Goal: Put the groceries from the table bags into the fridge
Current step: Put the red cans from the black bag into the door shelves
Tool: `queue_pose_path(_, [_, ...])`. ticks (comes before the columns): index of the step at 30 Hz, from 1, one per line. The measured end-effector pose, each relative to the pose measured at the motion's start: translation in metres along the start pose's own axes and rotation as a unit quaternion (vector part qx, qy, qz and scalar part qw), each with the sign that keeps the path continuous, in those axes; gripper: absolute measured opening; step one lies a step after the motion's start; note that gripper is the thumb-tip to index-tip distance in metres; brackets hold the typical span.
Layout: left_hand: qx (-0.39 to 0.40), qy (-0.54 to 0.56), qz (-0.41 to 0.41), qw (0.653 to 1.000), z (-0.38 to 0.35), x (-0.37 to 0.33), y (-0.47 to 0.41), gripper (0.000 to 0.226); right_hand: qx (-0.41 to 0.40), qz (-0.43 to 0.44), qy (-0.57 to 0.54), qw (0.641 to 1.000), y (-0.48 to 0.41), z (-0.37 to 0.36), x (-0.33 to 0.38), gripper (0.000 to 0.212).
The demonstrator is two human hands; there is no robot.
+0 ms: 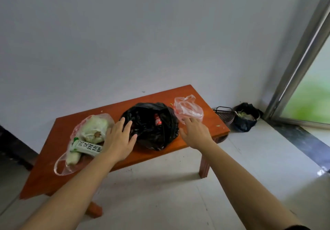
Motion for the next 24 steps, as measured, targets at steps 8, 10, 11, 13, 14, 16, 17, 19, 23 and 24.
queue_pose_path(8, [0.100,0.053,-0.013,0.993,-0.070,0.041,-0.094,0.061,0.102,0.031,0.010,0.994,-0.121,-0.073,0.022,0.053])
queue_pose_path(10, [0.156,0.079,-0.036,0.984,-0.099,0.046,-0.120,0.056,0.129,0.033,0.003,0.991,-0.147,-0.096,0.022,0.052])
queue_pose_path(11, [0.179,0.087,-0.054,0.979,-0.114,0.047,-0.134,0.054,0.144,0.030,-0.005,0.989,-0.158,-0.109,0.022,0.051])
queue_pose_path(13, [0.214,0.100,-0.095,0.967,-0.141,0.047,-0.161,0.050,0.172,0.014,-0.023,0.985,-0.181,-0.133,0.022,0.050])
queue_pose_path(14, [0.227,0.107,-0.115,0.961,-0.154,0.047,-0.175,0.049,0.181,0.003,-0.033,0.983,-0.193,-0.145,0.022,0.048])
queue_pose_path(16, [0.247,0.115,-0.162,0.948,-0.177,0.046,-0.203,0.045,0.191,-0.025,-0.053,0.980,-0.216,-0.167,0.023,0.040])
queue_pose_path(17, [0.256,0.116,-0.187,0.941,-0.187,0.044,-0.217,0.043,0.194,-0.042,-0.060,0.978,-0.227,-0.177,0.024,0.035])
queue_pose_path(19, [0.278,0.110,-0.238,0.924,-0.205,0.040,-0.241,0.044,0.202,-0.076,-0.072,0.974,-0.247,-0.195,0.027,0.029])
queue_pose_path(23, [0.317,0.064,-0.297,0.899,-0.236,0.041,-0.281,0.048,0.219,-0.133,-0.086,0.963,-0.273,-0.222,0.034,0.022])
queue_pose_path(24, [0.312,0.045,-0.296,0.902,-0.241,0.044,-0.290,0.045,0.227,-0.146,-0.086,0.959,-0.275,-0.228,0.034,0.028])
Point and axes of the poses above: each hand's wrist, its own y-axis away from the middle knuckle, its own z-axis out of the back of the hand, x = y × z, the point moved 6 cm from there along -y, towards the middle knuckle, and after that the axes turned 4 degrees about -y, right-handed, at the moved point
